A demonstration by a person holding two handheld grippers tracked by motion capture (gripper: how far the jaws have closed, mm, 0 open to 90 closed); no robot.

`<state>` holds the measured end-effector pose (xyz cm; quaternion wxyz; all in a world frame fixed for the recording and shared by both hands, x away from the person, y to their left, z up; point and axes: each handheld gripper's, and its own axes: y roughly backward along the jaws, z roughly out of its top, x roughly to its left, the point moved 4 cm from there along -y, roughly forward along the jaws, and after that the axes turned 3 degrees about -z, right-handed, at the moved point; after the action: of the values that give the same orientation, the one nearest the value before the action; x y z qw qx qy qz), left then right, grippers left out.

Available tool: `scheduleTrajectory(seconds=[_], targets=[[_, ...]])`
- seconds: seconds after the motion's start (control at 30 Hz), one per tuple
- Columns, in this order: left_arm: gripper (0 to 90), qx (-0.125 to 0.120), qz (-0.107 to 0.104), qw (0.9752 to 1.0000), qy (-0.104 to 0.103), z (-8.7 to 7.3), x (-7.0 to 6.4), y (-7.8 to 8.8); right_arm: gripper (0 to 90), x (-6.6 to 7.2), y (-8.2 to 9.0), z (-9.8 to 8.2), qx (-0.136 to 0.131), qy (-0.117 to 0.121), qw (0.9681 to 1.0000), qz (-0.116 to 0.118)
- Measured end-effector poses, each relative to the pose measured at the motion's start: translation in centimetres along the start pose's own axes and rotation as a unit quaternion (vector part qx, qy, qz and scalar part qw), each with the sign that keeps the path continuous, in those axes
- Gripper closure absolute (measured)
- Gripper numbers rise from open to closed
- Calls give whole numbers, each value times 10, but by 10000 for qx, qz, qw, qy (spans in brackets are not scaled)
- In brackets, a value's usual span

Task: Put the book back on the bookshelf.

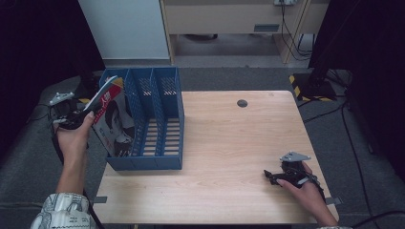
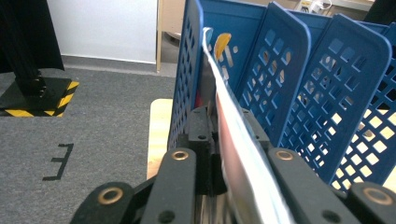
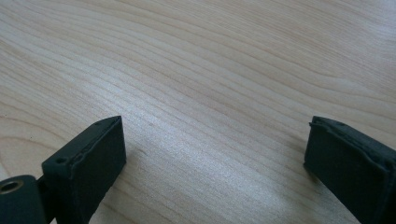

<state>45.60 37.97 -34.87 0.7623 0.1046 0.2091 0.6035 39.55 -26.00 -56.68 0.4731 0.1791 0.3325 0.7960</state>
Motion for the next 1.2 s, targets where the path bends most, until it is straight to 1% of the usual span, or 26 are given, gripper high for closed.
scheduleTrajectory(seconds=[0.1,0.17,0.23,0.27,0.37,0.47,0.67,0.8,0.93,1.1,1.2], targets=[[751,2,33,10000,-37,4,-1,0,57,0,0,0,-1,1,10000,-1],[737,22,42,10000,-61,10,-2,0,58,0,0,0,0,-1,10000,-1],[705,34,32,10000,-71,12,-3,0,57,0,0,0,3,-1,10000,1],[688,108,9,9999,-127,16,-5,-1,57,0,0,0,4,0,10000,3],[649,207,98,9991,-343,21,-7,-3,57,0,0,0,7,2,10000,6],[635,204,56,9993,-306,24,-9,-4,57,0,0,0,11,0,10000,6],[626,278,64,9990,-344,28,-9,-8,57,0,0,0,8,1,10000,5],[620,341,90,9985,-420,28,-11,-10,57,0,0,0,7,2,10000,6],[619,383,101,9984,-409,27,-9,-13,57,0,0,0,0,0,10000,1],[620,506,141,9976,-448,23,-7,-19,57,0,0,0,-1,2,10000,1],[637,499,177,9976,-438,25,-7,-21,57,0,0,0,8,3,10000,5]])
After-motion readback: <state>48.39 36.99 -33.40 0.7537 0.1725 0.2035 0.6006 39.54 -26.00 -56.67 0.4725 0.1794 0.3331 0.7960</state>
